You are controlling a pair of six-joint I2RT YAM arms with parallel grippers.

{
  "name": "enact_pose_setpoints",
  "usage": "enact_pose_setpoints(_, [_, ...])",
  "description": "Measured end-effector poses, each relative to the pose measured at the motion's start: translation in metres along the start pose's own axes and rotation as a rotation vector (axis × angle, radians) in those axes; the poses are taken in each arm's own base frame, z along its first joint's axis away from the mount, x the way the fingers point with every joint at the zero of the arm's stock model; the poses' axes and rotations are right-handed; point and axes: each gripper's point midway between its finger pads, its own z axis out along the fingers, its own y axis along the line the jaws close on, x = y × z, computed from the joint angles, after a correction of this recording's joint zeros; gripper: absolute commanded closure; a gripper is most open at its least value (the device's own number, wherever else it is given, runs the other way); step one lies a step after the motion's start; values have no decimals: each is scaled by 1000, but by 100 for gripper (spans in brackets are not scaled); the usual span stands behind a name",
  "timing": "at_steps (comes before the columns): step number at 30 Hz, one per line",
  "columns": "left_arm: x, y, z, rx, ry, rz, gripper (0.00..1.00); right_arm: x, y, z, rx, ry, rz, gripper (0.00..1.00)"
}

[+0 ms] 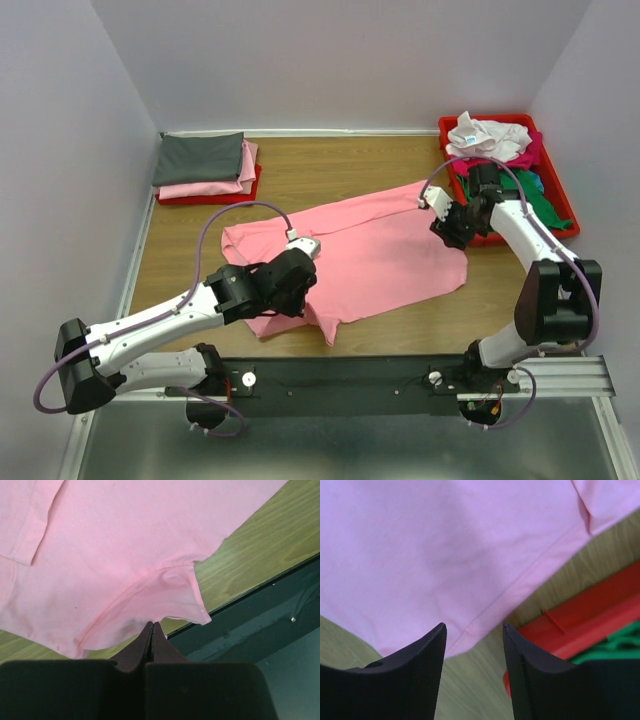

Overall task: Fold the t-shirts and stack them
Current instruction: Fold the tshirt

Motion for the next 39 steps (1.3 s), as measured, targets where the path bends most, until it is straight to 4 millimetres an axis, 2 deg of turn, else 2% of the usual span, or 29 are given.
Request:
enact_pose_setpoints(3, [-2, 0, 0, 3, -8, 5, 100, 9, 3, -15, 53, 34, 27, 41])
enact_pose_setpoints(5, [-4, 0, 0, 5, -12, 13, 100, 25, 13, -19, 59, 69, 60, 39])
enact_pose_setpoints(8, [-5, -1, 1, 9, -19, 22, 100, 63, 32, -21, 41, 143, 144, 34])
enact_pose_setpoints(10, [-6, 0, 1, 10, -22, 29, 100, 84, 51, -19, 5, 189, 191, 31])
enact_pose_setpoints(13, [-7, 1, 1, 8, -24, 36, 100, 93, 70, -14, -39, 210, 211, 23])
enact_pose_setpoints(18, [-8, 2, 1, 6, -25, 43, 100, 98, 84, -7, -61, 216, 261, 22])
enact_pose_setpoints(21, [-8, 2, 1, 8, -28, 46, 100, 98, 83, -3, -49, 212, 287, 26])
enact_pose_setpoints(23, [-9, 2, 0, 11, -33, 45, 100, 97, 80, 0, -36, 203, 303, 33])
enact_pose_setpoints(24, [-10, 1, -1, 13, -37, 44, 100, 97, 79, 2, -34, 198, 307, 37])
enact_pose_setpoints(25, [-11, 1, -1, 16, -41, 43, 100, 96, 78, 4, -31, 194, 316, 45])
enact_pose_setpoints(28, [-12, 1, -3, 21, -49, 41, 100, 96, 77, 10, -40, 189, 342, 58])
enact_pose_setpoints(29, [-13, 0, -3, 23, -51, 40, 100, 95, 77, 12, -44, 186, 347, 66])
enact_pose_setpoints(31, [-14, 0, -4, 26, -56, 39, 100, 93, 76, 13, -45, 179, 357, 76])
enact_pose_setpoints(34, [-14, 0, -5, 29, -61, 38, 100, 89, 70, 11, -32, 166, 357, 80])
enact_pose_setpoints(39, [-14, 0, -5, 29, -61, 40, 100, 73, 53, 8, -7, 137, 327, 80])
